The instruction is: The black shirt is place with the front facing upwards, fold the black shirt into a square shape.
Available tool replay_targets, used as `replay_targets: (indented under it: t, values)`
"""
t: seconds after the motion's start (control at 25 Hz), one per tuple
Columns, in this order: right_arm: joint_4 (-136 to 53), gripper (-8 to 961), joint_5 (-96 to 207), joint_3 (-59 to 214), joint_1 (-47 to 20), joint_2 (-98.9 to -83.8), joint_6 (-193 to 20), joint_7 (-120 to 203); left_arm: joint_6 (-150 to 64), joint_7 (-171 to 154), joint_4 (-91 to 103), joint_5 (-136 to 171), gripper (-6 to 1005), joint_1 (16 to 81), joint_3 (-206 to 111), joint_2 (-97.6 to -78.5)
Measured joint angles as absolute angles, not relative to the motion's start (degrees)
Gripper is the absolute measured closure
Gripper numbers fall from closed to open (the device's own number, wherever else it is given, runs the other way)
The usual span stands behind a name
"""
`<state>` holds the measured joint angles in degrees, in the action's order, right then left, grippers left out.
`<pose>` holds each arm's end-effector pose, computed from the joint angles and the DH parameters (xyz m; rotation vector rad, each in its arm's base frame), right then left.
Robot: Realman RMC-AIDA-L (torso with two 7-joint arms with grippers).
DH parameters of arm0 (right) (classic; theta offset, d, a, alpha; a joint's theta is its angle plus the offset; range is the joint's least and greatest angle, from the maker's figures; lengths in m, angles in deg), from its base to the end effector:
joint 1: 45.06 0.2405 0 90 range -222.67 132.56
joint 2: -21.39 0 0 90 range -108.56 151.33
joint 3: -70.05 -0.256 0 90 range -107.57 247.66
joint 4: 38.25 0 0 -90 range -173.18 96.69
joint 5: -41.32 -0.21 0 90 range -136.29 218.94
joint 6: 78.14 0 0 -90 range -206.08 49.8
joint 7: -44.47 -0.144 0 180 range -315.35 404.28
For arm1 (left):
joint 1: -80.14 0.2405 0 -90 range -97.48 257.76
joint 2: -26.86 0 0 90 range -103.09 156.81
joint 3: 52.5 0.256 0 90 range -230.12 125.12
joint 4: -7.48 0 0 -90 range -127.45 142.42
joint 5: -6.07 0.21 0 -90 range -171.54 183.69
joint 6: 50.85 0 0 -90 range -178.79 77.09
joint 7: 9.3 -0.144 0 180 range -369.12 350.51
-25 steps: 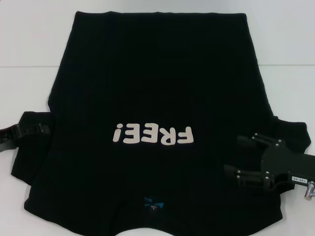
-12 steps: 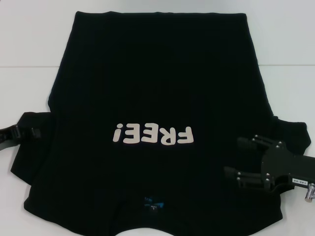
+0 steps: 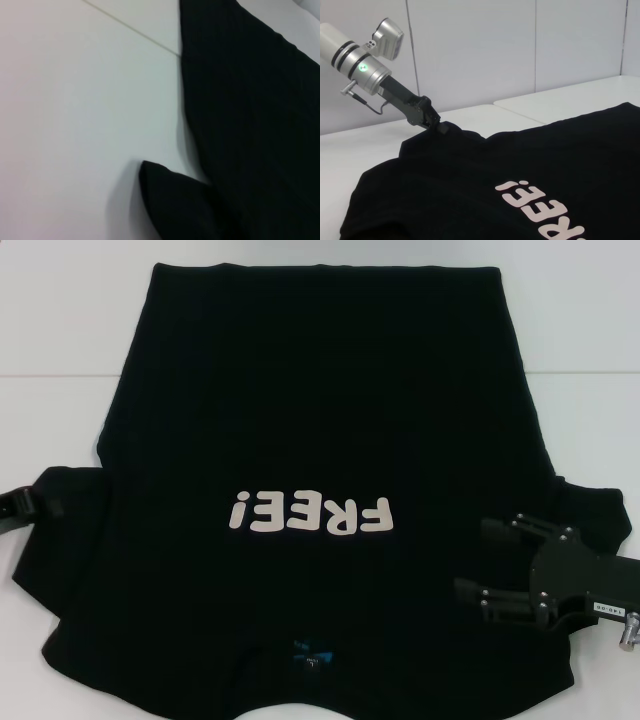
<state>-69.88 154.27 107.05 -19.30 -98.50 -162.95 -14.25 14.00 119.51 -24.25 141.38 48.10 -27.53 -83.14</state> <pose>0.2963 0.3064 -0.0172 -2.6315 0.4006 0.6407 -0.3737 0.3637 0.0754 -1.8134 -1.7176 -0.4376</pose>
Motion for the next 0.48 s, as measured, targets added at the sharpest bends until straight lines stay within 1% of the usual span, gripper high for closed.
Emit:
replay_targets:
  t: [0.2,0.48]
  values:
    - [-69.9,90,154.2,107.0,-19.3,-98.5,-163.1,-14.2,12.6,119.5,-26.6,142.7,994,47.8,-27.5,-83.09]
    - [-69.9,93,154.1,107.0,-19.2,-98.5,-163.4,-14.2,13.1,120.4,-30.5,144.2,995,47.0,-27.4,-83.0]
